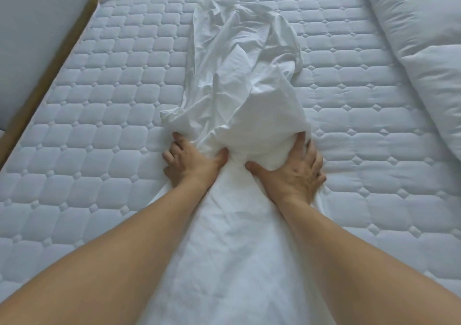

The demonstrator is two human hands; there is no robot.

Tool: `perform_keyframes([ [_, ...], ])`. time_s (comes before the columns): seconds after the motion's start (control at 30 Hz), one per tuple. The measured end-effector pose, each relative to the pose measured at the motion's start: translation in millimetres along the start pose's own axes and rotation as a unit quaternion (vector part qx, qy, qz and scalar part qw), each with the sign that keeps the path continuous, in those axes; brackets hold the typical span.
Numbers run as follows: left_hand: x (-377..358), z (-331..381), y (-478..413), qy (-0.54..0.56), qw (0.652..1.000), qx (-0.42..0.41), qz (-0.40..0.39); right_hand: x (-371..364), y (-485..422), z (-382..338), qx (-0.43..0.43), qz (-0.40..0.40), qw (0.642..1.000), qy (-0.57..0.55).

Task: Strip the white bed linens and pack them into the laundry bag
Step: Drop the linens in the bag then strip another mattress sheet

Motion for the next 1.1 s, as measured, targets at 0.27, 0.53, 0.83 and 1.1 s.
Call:
perform_keyframes([
  [0.27,41.1,23.9,19.3,0.266,0.947,0.026,-0.181,40.0,3.0,-43.8,-0.079,-0.213,0.927,-0.298],
  [0.53,172.6,24.4,81.3,0.367,0.899,-0.013,-0.240,154.0,74.5,-62.7,-0.016,-0.173,0.882,-0.439],
  [0.83,250.9,-92.5,252.6,0.282,0.952,-0.059,-0.100,240.4,267.8,-22.0,-0.026,-0.093,0.957,-0.273],
  [1.1,206.2,-225.5,347.1,0.175,0.971,0.024,-0.163,187.2,378.2,71.9,-0.051,-0.175,0.982,-0.040],
])
Point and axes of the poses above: each hand's wrist, its own y-axis away from the middle knuckle, its own x-axis out of the back of the hand, z = x × y, the point moved 3 cm from there along -y, towards the middle knuckle, and after that the axes turned 3 degrees about y, right-handed, at the moved point
